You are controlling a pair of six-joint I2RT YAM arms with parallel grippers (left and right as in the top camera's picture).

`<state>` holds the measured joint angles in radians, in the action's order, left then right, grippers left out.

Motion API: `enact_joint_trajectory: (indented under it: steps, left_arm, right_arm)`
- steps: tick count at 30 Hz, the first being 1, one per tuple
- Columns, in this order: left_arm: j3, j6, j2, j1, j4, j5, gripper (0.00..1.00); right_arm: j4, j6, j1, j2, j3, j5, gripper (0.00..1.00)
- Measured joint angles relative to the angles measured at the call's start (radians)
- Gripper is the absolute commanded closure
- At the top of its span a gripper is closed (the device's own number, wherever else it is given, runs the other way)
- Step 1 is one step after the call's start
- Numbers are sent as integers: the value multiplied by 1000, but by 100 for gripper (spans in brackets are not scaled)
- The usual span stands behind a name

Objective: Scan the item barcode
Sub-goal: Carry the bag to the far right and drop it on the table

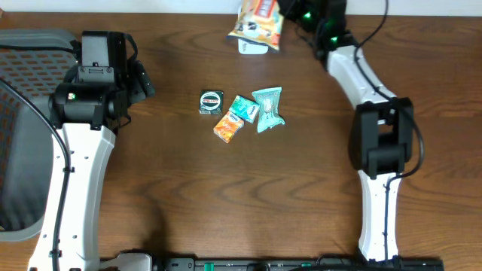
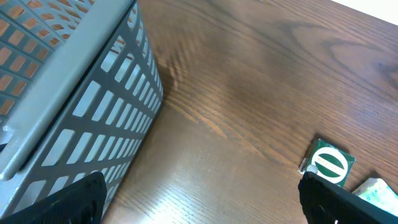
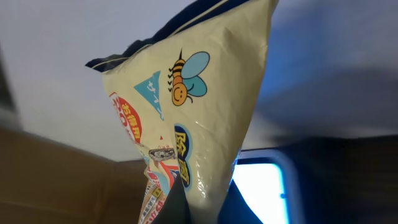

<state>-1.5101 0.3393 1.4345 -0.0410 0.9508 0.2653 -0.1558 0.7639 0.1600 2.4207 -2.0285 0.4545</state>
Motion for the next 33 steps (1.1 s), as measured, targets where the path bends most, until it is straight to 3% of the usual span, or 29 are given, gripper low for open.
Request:
enact_joint_trajectory:
  steps: [17,18,19,20,22,24,27,33]
  left_arm:
    - [0,0,0,0,0,0,2]
    - [0,0,0,0,0,0,2]
    - [0,0,0,0,0,0,3]
    - [0,0,0,0,0,0,2]
    - [0,0,0,0,0,0,2]
    - [0,0,0,0,0,0,2]
    - [0,0,0,0,0,0,2]
    - [0,0,0,0,0,0,2]
  right_arm:
    - [678,-316,-604,-178,-13,-69,99]
    - [708,-338,-633,-178,-13,-87,96]
    - [739,-356,-662,-178,-13,-113,84]
    - [777,-375,-694,-178,-13,-148,60]
    - [832,-394,-753,-178,-12,-203,32]
    - [869,-408,-800,-178,-13,-235,17]
    - [924,-423,-877,-178,-13,-253,11]
    - [940,-433,-932,-178,-13,-174,16]
